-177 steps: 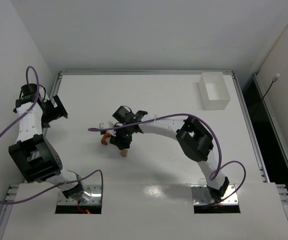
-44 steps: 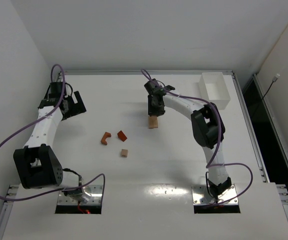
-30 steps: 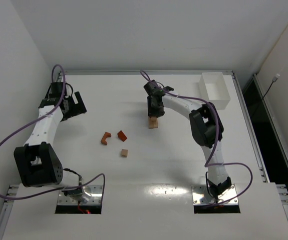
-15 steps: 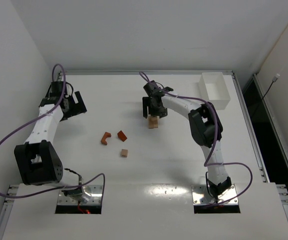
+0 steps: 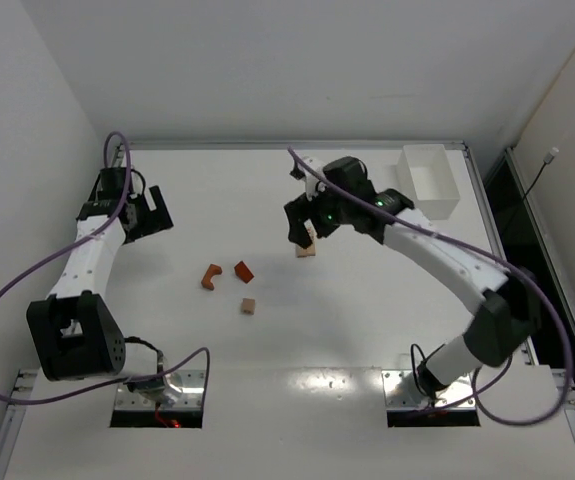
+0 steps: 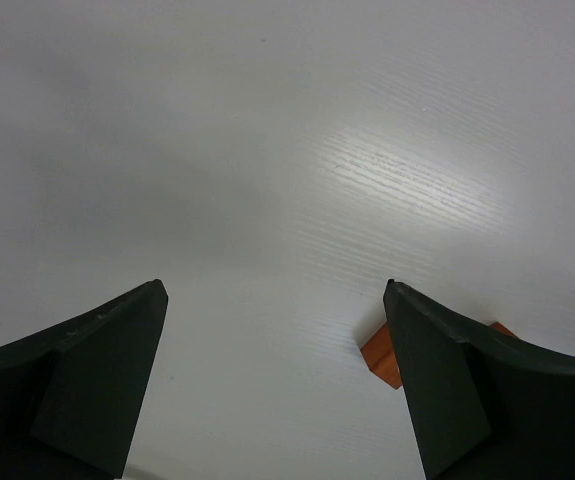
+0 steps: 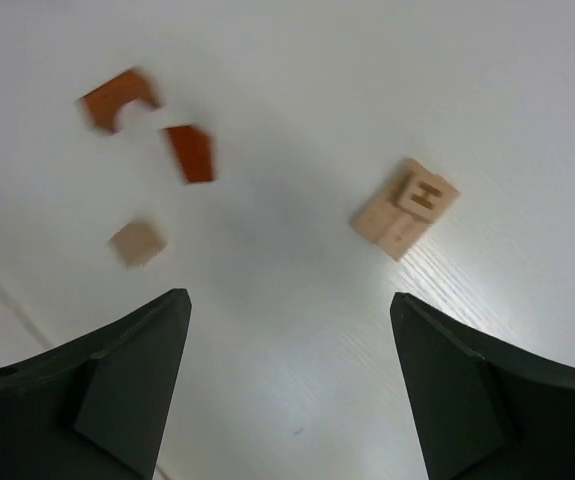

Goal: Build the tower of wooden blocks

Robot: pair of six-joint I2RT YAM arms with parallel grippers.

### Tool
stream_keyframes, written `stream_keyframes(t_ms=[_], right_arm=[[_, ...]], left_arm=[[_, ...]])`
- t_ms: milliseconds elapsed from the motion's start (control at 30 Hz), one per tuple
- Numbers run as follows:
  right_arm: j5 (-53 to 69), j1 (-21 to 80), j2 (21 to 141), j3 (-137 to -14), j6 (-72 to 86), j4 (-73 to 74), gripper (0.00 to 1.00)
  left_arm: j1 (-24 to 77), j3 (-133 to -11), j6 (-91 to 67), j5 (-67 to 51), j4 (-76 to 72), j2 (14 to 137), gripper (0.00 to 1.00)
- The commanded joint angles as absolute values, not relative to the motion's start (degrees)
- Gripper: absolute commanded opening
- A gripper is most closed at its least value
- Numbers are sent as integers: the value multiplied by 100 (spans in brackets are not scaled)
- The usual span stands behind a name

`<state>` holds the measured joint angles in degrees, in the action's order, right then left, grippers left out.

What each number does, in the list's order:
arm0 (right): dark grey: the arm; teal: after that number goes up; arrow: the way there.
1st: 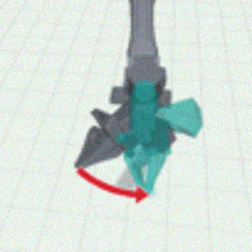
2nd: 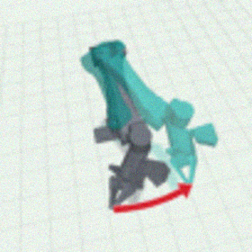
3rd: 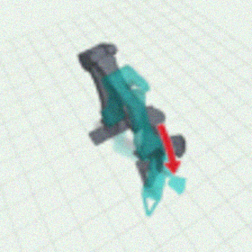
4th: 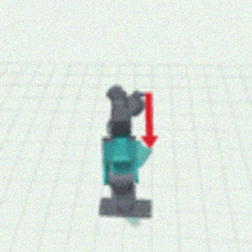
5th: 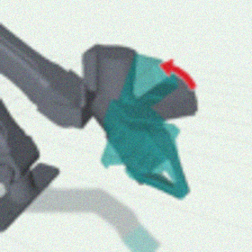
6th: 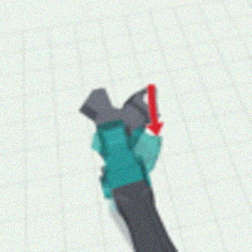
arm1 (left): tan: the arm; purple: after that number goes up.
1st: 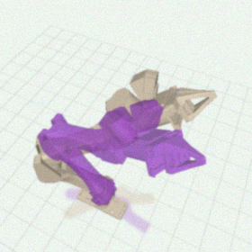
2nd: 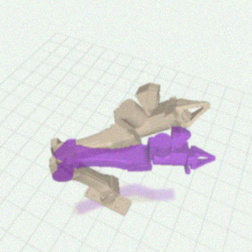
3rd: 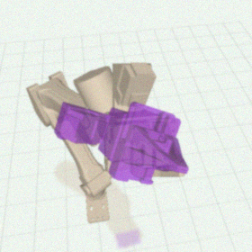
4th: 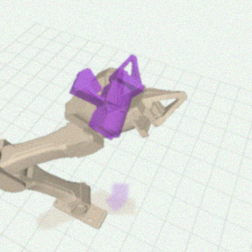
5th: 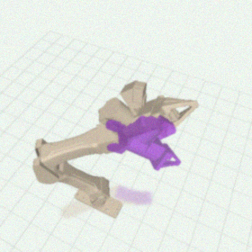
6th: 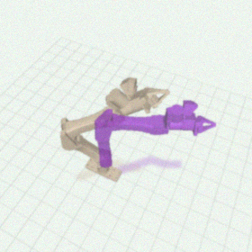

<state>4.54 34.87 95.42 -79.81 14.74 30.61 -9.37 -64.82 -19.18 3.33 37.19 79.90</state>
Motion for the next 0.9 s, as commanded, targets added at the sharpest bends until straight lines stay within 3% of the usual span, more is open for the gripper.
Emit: stream_keyframes(t_ms=[0, 133, 300, 567, 867], right_arm=[[2406, 3595, 8267, -7235, -1120, 2882, 78], [3163, 3902, 7699, -6768, -3442, 3557, 72], [3296, 4666, 8874, -7740, -4693, 4394, 69], [3156, 5440, 11247, -9333, -3554, 4342, 56], [2550, 5361, 11575, -8886, -2374, 3674, 54]], left_arm=[[-967, -6390, -1627, 116, 3595, 7568, 88], [-967, -6451, -1345, -88, 3708, 7567, 91], [-1107, -6934, -1397, -88, 3832, 7918, 92], [-1414, -7085, -1397, -18, 3946, 7919, 93], [-1547, -6724, -1397, 97, 3894, 7717, 93]])
